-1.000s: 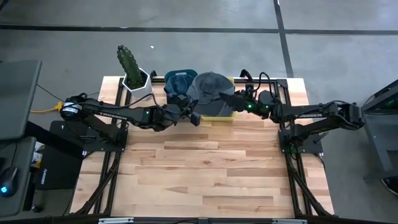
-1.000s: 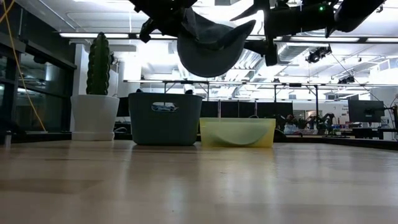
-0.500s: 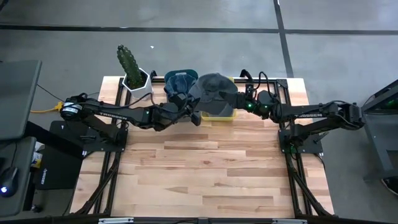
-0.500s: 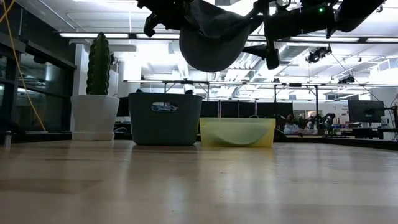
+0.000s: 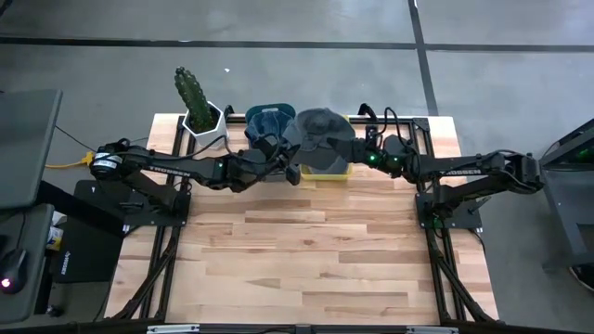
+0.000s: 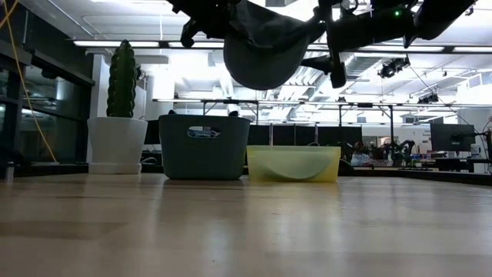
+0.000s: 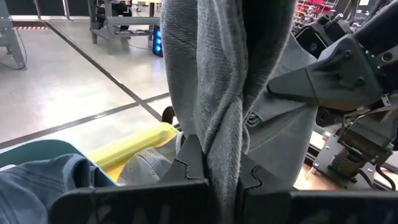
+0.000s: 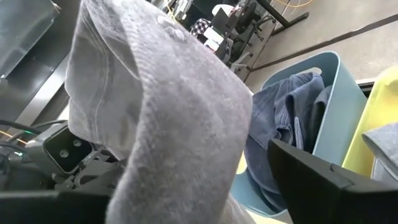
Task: Pick & Place hat
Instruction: Put the gray cap into the yellow bin
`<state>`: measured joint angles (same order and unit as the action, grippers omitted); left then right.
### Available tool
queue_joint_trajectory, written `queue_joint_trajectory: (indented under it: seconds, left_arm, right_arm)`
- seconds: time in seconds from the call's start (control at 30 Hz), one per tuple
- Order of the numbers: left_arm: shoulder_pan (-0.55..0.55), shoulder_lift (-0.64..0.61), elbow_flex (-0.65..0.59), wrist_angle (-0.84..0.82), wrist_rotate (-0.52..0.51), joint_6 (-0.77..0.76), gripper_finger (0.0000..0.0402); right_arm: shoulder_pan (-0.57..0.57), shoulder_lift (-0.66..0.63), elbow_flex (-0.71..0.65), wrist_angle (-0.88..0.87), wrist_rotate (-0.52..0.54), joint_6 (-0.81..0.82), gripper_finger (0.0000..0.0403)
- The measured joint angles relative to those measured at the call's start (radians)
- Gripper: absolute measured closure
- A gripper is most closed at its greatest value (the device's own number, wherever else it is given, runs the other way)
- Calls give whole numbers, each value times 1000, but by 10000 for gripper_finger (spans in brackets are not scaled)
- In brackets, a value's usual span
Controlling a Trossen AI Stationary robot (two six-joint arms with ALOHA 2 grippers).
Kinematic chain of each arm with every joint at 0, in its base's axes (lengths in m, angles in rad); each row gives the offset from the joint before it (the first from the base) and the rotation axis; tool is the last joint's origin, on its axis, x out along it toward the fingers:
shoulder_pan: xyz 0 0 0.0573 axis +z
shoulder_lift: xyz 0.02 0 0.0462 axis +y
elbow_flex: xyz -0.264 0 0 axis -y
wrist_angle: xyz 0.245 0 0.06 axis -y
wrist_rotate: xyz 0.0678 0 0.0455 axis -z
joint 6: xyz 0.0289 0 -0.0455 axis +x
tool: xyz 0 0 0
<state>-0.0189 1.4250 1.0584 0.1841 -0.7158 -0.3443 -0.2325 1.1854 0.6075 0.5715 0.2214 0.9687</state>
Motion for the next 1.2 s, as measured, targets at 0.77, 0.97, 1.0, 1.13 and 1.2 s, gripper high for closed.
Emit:
queue_joint_trajectory:
  seconds: [0.77, 0.97, 1.0, 1.13, 1.2]
  left_arm:
    - [0, 0, 0, -8, 20, 0, 401]
    - [0, 0, 0, -8, 22, 0, 400]
    - [0, 0, 0, -7, 22, -1, 399]
    - [0, 0, 0, -6, 25, -2, 391]
    - [0, 0, 2, -6, 26, -3, 388]
  right_arm:
    - [-1, 0, 0, -12, -30, -59, 390]
    - [-3, 0, 0, -9, -37, -79, 392]
    - [-3, 0, 0, -9, -39, -82, 394]
    - [-3, 0, 0, -9, -47, -82, 396]
    - [-3, 0, 0, -8, -48, -86, 396]
